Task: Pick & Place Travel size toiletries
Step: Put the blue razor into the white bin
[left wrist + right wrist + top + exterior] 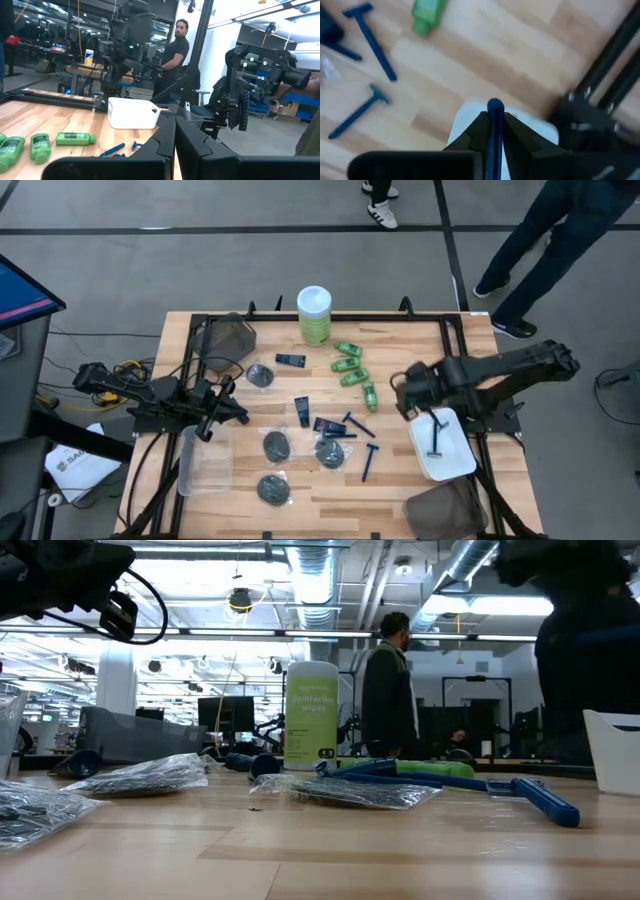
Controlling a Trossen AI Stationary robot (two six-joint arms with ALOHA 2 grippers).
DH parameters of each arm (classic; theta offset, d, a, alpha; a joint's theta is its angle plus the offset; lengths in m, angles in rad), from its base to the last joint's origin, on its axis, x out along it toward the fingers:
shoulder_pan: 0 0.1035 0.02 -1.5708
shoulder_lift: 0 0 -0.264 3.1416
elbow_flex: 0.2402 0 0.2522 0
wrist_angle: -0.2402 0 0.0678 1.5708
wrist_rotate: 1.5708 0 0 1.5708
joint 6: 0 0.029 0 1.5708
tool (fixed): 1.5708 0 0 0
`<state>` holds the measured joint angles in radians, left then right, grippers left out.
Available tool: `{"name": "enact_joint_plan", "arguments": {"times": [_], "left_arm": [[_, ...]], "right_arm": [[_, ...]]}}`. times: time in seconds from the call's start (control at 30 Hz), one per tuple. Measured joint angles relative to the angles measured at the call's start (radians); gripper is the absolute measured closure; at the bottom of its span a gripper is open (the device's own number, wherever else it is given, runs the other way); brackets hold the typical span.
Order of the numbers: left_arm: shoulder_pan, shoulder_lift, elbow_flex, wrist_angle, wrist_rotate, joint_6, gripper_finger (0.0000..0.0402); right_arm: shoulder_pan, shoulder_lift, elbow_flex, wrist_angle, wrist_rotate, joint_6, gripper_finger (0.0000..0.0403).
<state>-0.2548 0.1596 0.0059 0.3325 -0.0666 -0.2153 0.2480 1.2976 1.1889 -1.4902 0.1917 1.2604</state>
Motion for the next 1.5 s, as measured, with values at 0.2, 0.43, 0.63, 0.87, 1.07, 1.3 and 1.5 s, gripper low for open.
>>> {"name": "enact_joint_plan", "arguments": {"times": [0.2,0.43,0.63,0.87,1.07,1.3,1.5], "left_arm": [[0.0,0.0,0.0,0.001,0.0,0.0,0.0399],[0.0,0.0,0.0,0.006,0.0,0.0,0.0399],[0.0,0.0,0.0,0.007,0.0,0.0,0.0399],[0.0,0.0,0.0,0.008,0.0,0.0,0.0399],[0.0,0.0,0.0,0.008,0.0,0.0,0.0399],[0.0,0.0,0.0,0.009,0.0,0.0,0.0399],[0.0,0.0,0.0,0.01,0.0,0.0,0.0399]], "right_arm": [[0.167,0.103,0.0,-0.031,-0.004,0.188,0.0371],[0.236,0.195,-0.094,0.031,-0.066,0.259,0.0361],[0.251,0.184,-0.215,0.169,-0.09,0.259,0.0359],[0.25,0.174,-0.279,0.263,-0.091,0.259,0.0341],[0.249,0.17,-0.277,0.272,-0.091,0.247,0.0283],[0.186,0.086,-0.167,0.291,-0.046,0.091,0.0199],[0.052,0.128,-0.066,0.381,-0.031,-0.154,0.0183]]}}
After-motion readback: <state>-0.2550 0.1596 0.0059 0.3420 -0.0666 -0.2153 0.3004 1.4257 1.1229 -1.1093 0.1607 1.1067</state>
